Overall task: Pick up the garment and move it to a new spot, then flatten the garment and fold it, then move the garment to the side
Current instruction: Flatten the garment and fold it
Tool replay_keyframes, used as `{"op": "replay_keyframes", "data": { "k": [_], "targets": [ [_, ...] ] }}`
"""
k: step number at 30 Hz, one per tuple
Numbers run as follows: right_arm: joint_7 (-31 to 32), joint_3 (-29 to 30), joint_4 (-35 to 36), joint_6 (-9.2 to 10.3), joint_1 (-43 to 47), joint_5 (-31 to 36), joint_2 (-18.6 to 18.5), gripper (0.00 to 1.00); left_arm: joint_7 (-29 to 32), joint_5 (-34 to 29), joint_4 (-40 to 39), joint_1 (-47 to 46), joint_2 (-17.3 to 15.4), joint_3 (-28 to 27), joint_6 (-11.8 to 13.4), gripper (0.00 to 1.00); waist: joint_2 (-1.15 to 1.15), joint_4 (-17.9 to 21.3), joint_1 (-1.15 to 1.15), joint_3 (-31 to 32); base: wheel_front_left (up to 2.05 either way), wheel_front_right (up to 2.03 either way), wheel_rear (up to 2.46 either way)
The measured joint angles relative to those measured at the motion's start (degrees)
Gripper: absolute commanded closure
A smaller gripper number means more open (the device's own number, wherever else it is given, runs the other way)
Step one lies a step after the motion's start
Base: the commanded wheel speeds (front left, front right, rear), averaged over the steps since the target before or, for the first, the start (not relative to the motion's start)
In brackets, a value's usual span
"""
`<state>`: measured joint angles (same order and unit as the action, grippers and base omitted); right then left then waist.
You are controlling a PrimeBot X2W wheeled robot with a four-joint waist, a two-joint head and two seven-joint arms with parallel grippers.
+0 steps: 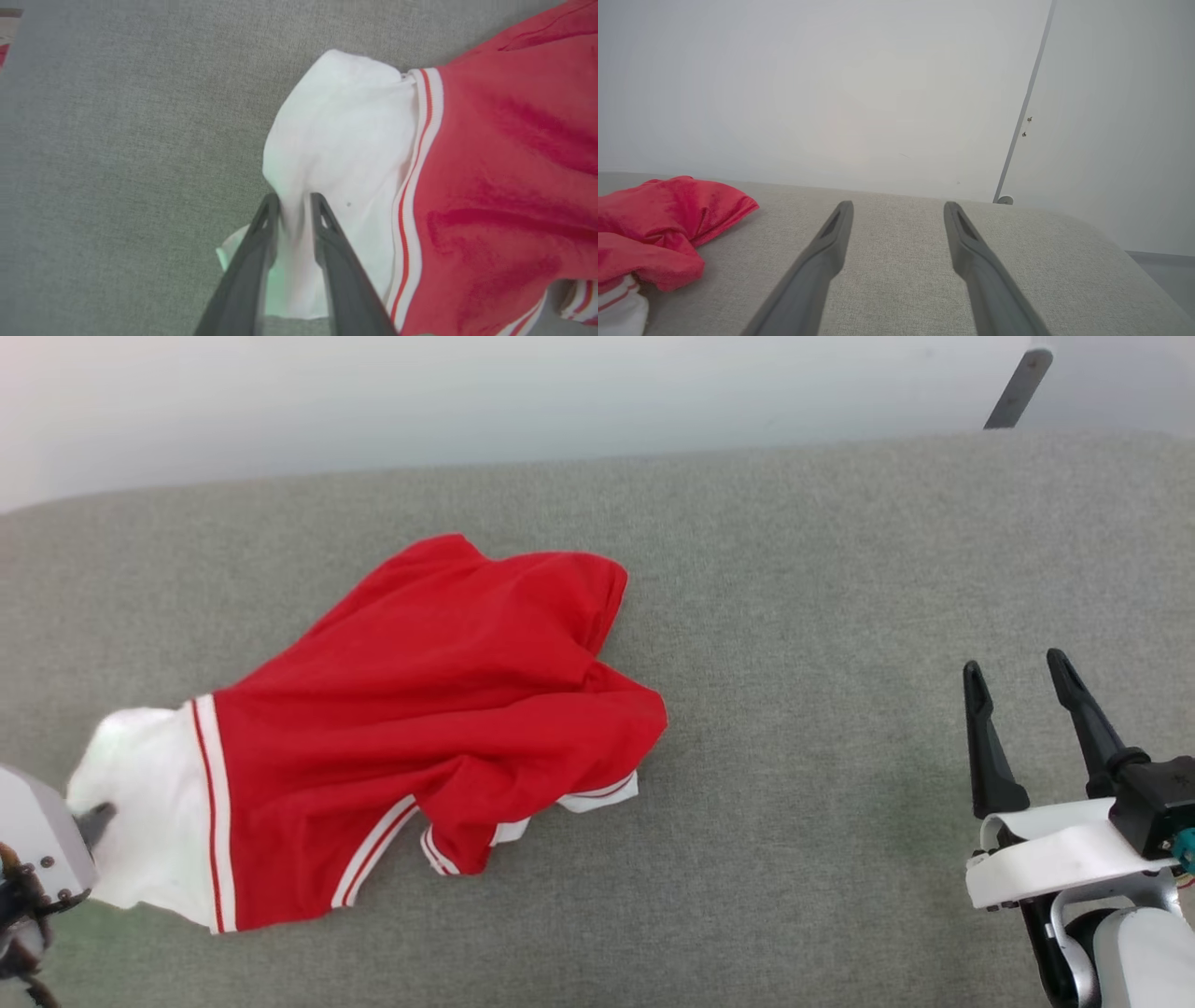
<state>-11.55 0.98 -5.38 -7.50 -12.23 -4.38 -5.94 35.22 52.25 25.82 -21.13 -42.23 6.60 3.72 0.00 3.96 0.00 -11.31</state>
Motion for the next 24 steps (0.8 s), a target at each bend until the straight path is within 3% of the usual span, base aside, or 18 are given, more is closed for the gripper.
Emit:
{"op": "replay_keyframes", "data": {
  "k": [7,12,20,24],
  "targets": [
    [1.3,-1.7,-0.6,0.00,2.2,-0.8,-0.8,0.00,-6.0,-0.9,-2.5,0.4,0.6,-0.5,-1.8,0.00,0.00,-0.9,0.00,3.9,0.00,0.00,0.00],
    [2.7,-3.5,-1.0,0.00,4.3,-2.0,-1.5,0.00,-15.4,-3.8,-8.0,3.1,1.7,-1.4,-2.5,0.00,0.00,-2.3,0.00,7.3,0.00,0.00,0.00],
    [4.7,-5.3,-0.3,0.01,6.9,-4.1,-2.4,0.00,-29.8,-7.5,-17.4,11.7,5.3,-3.6,-0.3,0.00,0.00,-6.5,-0.01,11.3,0.00,0.00,0.00],
    [6.1,-6.0,0.1,0.00,7.4,-4.8,-2.8,0.00,-36.9,-9.7,-21.4,16.1,6.9,-3.1,-1.9,0.00,0.00,-8.9,0.00,12.6,0.00,0.00,0.00]
  ]
}}
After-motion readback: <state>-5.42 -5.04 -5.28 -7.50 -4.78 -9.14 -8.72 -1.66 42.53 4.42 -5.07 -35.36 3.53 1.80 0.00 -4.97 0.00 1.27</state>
